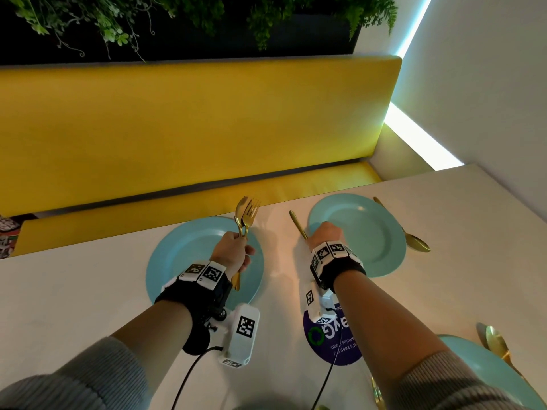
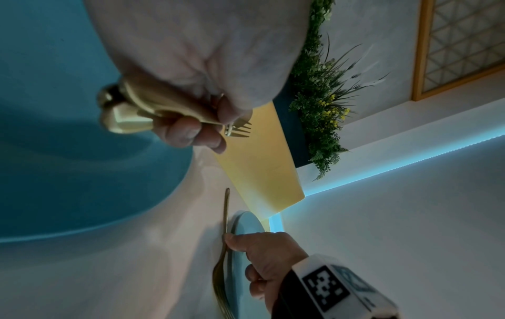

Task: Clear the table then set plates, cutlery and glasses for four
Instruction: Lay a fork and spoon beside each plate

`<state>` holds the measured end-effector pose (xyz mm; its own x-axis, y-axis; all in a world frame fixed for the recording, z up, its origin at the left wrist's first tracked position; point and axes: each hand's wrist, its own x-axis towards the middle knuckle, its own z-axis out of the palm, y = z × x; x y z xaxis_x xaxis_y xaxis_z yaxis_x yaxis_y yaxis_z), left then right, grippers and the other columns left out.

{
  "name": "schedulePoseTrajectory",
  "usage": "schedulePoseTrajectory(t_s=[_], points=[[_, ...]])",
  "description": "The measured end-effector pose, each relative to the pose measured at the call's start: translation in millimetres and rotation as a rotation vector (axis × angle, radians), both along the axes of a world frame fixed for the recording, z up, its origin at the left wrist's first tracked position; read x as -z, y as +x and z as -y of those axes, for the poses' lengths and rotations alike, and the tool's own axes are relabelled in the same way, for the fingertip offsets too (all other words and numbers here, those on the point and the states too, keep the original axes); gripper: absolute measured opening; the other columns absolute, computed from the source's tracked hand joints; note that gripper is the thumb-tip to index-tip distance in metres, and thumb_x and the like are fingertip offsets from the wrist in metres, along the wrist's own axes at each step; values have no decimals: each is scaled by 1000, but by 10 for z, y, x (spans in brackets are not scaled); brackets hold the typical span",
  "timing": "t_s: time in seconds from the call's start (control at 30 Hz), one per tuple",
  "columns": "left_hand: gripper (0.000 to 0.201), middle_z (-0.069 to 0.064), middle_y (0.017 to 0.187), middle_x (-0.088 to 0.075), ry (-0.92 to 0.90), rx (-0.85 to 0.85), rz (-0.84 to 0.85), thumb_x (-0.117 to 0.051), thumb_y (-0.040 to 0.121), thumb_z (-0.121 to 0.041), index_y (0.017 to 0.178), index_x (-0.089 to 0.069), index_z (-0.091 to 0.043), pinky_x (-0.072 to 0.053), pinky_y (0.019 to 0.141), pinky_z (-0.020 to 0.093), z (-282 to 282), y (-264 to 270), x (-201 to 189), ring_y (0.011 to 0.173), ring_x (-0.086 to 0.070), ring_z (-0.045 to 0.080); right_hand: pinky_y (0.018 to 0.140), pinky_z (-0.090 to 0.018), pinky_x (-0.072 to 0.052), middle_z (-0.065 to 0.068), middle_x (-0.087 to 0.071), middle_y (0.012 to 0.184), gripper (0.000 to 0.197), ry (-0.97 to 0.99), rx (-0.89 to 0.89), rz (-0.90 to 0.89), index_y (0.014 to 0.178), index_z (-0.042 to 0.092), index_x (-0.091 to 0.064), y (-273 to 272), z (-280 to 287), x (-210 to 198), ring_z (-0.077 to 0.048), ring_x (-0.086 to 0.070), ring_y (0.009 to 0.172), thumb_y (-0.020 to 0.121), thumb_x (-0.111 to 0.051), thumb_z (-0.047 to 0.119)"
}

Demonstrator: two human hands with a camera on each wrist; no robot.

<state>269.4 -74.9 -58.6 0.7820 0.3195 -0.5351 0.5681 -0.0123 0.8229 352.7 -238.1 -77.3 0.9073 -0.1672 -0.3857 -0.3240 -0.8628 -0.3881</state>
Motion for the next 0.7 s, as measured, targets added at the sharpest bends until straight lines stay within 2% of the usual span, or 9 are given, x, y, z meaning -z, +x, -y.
schedulePoseTrajectory(t_s=[0.17,0.27,0.33,0.4,0.47,0.57,0.7], points=[[17,7,72,-53,-55,-43,-9,-29,94,-3,103,-43,-5,-28,45,24,50,-64,-72,51,-41,15,68,-26,-43,-12,-66,109,23,-37,-135,27,105,3,-61,-27,-54,-223,-27,-64,101,90,-57,20],[15,7,70,-57,-64,-43,5,-31,94,-2,100,-45,-4,-28,38,19,104,-140,-170,45,-41,14,75,-23,-44,-4,-67,107,18,19,-304,111,100,12,-65,-138,-136,-479,-21,-64,101,88,-61,24],[17,7,66,-59,-60,-17,18,-34,95,-3,87,-48,-3,-27,32,15,148,-226,-265,33,-41,9,85,-23,-50,-2,-69,106,9,118,-409,154,93,17,-68,-302,-182,-634,-19,-64,99,86,-64,22],[26,5,56,-61,-74,1,31,-34,95,-2,73,-47,-4,-25,30,12,190,-346,-377,23,-36,4,90,-32,-52,-3,-71,103,9,155,-487,203,90,16,-71,-526,-230,-781,-22,-65,97,85,-64,17],[28,5,49,-59,-113,23,41,-31,93,3,69,-44,-5,-22,29,11,223,-503,-511,24,-34,6,91,-36,-52,-4,-69,107,15,117,-590,229,94,17,-73,-790,-293,-924,-23,-64,101,85,-61,15],[29,7,52,-59,-141,89,51,-31,90,5,69,-49,-3,-22,30,13,196,-793,-692,31,-35,9,91,-33,-49,-3,-63,119,25,-44,-744,245,109,25,-71,-1221,-369,-1127,-23,-57,111,90,-56,19],[30,1,40,-60,-125,155,65,-32,93,-2,73,-54,-2,-23,31,13,20,-1279,-860,25,-35,6,89,-33,-47,-4,-62,121,26,-149,-796,263,114,27,-68,-1772,-482,-1370,-25,-57,113,94,-52,24]])
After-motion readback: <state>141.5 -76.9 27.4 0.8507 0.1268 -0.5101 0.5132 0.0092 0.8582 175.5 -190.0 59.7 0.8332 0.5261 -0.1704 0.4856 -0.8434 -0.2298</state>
